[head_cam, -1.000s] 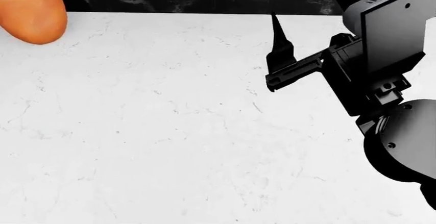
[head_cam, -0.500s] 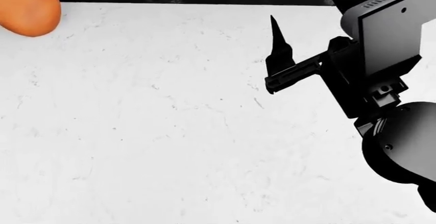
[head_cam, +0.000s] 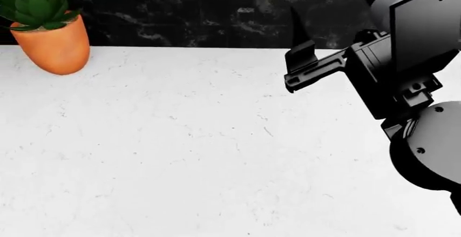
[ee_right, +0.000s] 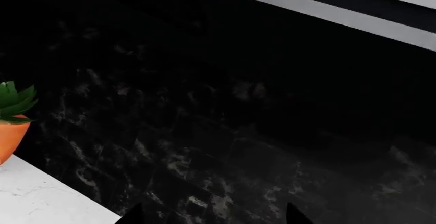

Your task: Pick the garlic, garlic from the counter and place them in the cabinet. Then close the cabinet.

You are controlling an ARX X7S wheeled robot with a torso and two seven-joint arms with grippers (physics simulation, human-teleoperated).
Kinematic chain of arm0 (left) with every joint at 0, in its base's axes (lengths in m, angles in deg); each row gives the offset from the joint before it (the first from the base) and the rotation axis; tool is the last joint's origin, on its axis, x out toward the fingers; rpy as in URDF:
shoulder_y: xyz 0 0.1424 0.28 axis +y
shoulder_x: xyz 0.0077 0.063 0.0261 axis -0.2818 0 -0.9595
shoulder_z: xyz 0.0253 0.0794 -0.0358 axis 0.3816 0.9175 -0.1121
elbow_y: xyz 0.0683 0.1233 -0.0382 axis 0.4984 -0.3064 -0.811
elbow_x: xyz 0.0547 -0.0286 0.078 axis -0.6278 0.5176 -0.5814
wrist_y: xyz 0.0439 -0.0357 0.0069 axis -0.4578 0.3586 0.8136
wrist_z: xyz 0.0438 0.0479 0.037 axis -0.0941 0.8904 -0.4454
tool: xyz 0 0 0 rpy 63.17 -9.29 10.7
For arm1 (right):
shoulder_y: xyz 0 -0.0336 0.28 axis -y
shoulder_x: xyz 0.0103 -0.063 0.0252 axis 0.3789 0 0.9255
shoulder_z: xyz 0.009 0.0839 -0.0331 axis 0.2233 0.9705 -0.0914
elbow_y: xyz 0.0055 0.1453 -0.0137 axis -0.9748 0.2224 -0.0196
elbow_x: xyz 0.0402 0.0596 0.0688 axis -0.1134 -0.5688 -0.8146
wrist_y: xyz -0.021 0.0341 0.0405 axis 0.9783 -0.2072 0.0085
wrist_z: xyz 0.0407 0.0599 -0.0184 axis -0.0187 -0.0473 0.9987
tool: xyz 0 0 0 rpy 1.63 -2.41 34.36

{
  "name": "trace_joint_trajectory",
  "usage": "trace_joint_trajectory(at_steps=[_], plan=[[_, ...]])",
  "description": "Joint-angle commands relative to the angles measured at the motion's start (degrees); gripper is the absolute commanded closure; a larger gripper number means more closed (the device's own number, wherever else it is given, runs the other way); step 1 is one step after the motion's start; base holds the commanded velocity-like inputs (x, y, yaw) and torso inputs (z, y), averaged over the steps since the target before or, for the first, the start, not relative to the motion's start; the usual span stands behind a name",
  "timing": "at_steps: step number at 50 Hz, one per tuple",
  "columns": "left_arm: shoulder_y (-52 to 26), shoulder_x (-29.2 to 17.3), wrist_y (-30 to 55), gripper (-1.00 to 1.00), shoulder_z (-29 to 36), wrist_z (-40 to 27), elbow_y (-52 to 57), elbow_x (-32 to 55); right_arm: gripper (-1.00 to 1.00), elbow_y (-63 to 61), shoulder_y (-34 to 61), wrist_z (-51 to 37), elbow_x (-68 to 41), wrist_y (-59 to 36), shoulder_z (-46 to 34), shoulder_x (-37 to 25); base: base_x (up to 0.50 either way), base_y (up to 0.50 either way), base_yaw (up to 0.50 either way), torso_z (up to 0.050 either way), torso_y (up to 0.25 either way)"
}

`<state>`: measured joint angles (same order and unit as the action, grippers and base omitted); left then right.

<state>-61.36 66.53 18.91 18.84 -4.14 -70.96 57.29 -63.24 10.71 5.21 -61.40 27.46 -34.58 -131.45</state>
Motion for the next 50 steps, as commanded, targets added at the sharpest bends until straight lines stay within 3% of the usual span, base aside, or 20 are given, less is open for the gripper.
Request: trace_joint_trajectory(at_steps=[1,10,16,18,26,31,40,50], plan=[[0.0,0.0,-3.6,-1.00,11.2,1.6,-5.4,10.9,-1.00,0.9,1.8,0.5,-0.6,-1.2,0.6,-0.1,0.00,0.00,0.00,0.000,0.250],[0.3,0.0,-8.6,-1.00,27.1,-0.8,-7.9,26.6,-1.00,3.0,5.8,-0.9,-3.7,-3.8,3.2,-2.1,0.00,0.00,0.00,0.000,0.194],[2.6,0.0,-10.5,-1.00,30.5,-2.4,-8.6,28.6,-1.00,2.6,6.7,-1.5,-5.4,-3.9,5.0,-4.9,0.00,0.00,0.00,0.000,0.004],[3.6,-1.6,-10.9,-1.00,29.6,-5.2,-5.6,29.4,-1.00,2.3,6.8,-1.8,-5.9,-3.7,5.5,-6.0,0.00,0.00,0.00,0.000,0.000],[10.8,-17.3,-11.8,-1.00,21.6,-29.6,24.2,41.1,-1.00,1.2,6.6,-2.8,-7.5,-2.4,7.5,-10.0,0.00,0.00,0.00,0.000,0.000],[15.0,-23.0,-14.1,-1.00,19.6,-37.9,36.3,44.6,-1.00,1.2,6.5,-3.5,-8.0,-1.5,8.4,-11.3,0.00,0.00,0.00,0.000,0.000],[22.1,-32.4,-21.5,-1.00,16.2,-46.0,55.1,44.9,-1.00,1.4,5.9,-4.3,-8.7,-0.1,9.5,-12.9,0.00,0.00,0.00,0.000,0.000],[22.1,-36.9,-22.6,-1.00,14.9,-52.8,64.0,45.4,-1.00,1.5,3.9,-8.5,-10.6,4.4,11.9,-15.5,0.00,0.00,0.00,0.000,0.000]])
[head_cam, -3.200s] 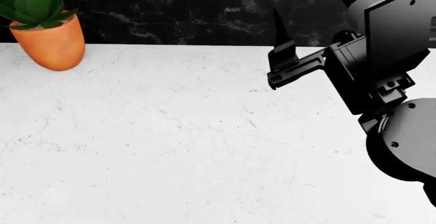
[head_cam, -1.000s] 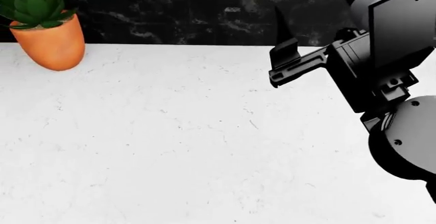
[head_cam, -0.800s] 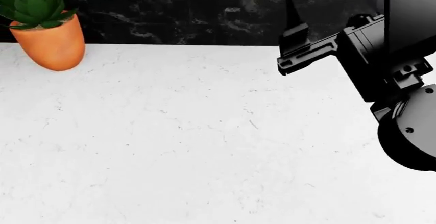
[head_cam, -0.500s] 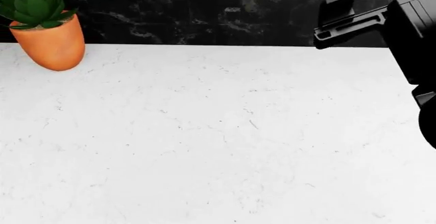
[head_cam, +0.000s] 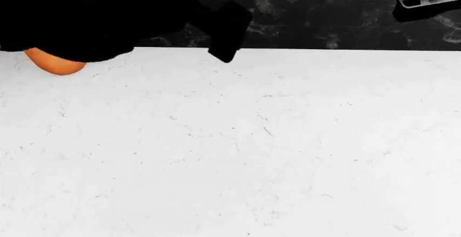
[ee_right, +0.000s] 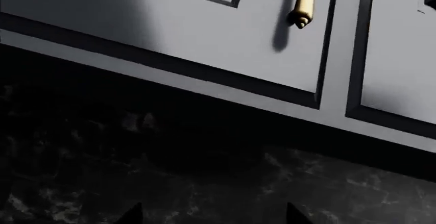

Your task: Pick the garlic, garlic from the counter and place them in the cabinet. Then close the cabinet.

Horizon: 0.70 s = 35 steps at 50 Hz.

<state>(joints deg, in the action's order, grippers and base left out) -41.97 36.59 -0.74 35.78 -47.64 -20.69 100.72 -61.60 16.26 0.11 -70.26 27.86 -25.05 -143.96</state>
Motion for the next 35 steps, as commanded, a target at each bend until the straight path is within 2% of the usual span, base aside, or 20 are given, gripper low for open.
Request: trace_joint_trajectory(at_steps=[1,8,16,26,30,35], plan=[[2.9,-7.5,-3.2,-1.00,-2.1,-10.2,14.5,2.1,-1.00,-0.4,-2.1,-4.2,-1.9,5.3,2.9,-3.6,0.00,0.00,0.00,0.000,0.000],[4.0,-12.1,-6.0,-1.00,-3.5,-18.1,19.4,4.6,-1.00,-2.3,-4.7,-7.2,-4.2,12.8,5.8,-9.6,0.00,0.00,0.00,0.000,0.000],[2.3,-16.2,-7.3,-1.00,-5.2,-25.6,23.3,7.5,-1.00,-4.9,-5.3,-8.9,-6.8,16.6,7.8,-15.4,0.00,0.00,0.00,0.000,0.000],[3.2,-18.3,-9.2,-1.00,-3.3,-36.9,18.8,14.3,-1.00,-7.5,-4.4,-13.6,-8.0,20.4,10.0,-21.8,0.00,0.00,0.00,0.000,0.000],[5.0,-19.6,-11.8,-1.00,-3.4,-39.3,17.8,16.1,-1.00,-8.4,-2.0,-16.5,-8.8,17.9,12.6,-22.1,0.00,0.00,0.00,0.000,0.000],[8.1,-20.0,-14.1,-1.00,-2.9,-39.3,15.1,19.2,-1.00,-10.1,1.9,-18.6,-11.1,13.3,16.8,-22.1,0.00,0.00,0.00,0.000,0.000]])
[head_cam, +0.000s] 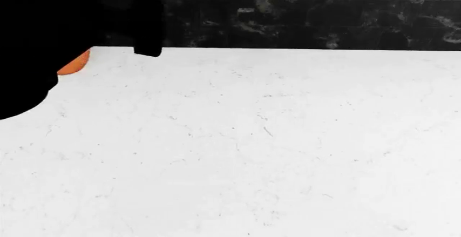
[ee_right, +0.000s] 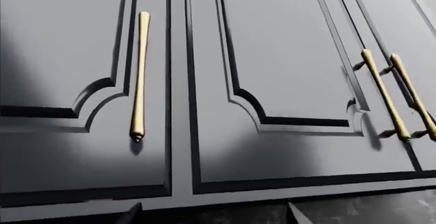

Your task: Pick the garlic, garlic from the counter and place them in the cabinet. Then close the cabinet.

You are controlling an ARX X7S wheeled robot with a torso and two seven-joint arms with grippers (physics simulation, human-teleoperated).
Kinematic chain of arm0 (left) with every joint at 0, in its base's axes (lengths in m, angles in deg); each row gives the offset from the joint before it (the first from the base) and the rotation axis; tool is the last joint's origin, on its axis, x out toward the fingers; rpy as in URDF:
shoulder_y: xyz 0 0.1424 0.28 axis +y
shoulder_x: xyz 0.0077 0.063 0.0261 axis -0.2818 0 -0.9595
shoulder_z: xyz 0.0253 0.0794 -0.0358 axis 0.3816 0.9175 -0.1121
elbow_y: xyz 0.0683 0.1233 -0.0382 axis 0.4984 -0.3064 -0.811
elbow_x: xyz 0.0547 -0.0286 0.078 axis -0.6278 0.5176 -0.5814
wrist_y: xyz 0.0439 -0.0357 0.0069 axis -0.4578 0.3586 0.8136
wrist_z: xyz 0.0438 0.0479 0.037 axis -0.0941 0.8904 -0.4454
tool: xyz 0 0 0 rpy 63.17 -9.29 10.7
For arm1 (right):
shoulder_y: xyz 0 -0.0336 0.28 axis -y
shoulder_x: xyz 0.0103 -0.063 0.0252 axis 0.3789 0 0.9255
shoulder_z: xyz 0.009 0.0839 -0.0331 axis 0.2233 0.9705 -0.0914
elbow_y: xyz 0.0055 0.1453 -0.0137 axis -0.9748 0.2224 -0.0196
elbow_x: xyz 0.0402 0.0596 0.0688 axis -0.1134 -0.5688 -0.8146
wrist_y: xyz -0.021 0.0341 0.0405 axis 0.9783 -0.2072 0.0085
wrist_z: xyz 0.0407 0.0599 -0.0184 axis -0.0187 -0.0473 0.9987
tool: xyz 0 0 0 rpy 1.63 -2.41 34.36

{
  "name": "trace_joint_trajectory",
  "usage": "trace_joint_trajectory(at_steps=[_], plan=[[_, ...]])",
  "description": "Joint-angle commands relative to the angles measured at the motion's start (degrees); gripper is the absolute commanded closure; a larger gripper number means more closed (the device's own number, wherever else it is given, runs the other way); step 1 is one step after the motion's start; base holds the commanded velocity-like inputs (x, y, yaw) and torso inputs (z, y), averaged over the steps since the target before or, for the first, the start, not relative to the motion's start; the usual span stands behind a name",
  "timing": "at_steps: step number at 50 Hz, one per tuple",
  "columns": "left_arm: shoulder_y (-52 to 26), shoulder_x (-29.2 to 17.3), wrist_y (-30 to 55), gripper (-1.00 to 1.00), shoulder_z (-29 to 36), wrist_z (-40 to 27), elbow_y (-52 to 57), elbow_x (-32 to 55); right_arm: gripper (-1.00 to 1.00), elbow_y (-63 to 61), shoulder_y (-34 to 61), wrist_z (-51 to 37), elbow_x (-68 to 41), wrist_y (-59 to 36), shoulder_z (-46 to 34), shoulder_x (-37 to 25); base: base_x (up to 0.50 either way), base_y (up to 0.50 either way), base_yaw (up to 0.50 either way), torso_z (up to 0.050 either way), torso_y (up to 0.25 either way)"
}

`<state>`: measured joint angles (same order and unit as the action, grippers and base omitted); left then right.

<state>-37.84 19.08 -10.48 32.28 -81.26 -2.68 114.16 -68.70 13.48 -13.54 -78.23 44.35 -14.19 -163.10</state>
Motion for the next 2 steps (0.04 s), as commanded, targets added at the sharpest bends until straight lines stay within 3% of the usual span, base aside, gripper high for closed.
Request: trace_joint_trajectory(at_steps=[1,2], plan=[[4.3,-3.0,-5.5,-1.00,0.0,-5.7,-2.3,5.1,-1.00,-3.4,5.5,-5.0,-3.7,-4.3,6.9,-2.9,0.00,0.00,0.00,0.000,0.000],[4.4,-3.8,-7.1,-1.00,-1.1,-5.3,-0.9,3.6,-1.00,-3.6,6.3,-4.9,-4.2,-5.5,7.7,-2.9,0.00,0.00,0.00,0.000,0.000]])
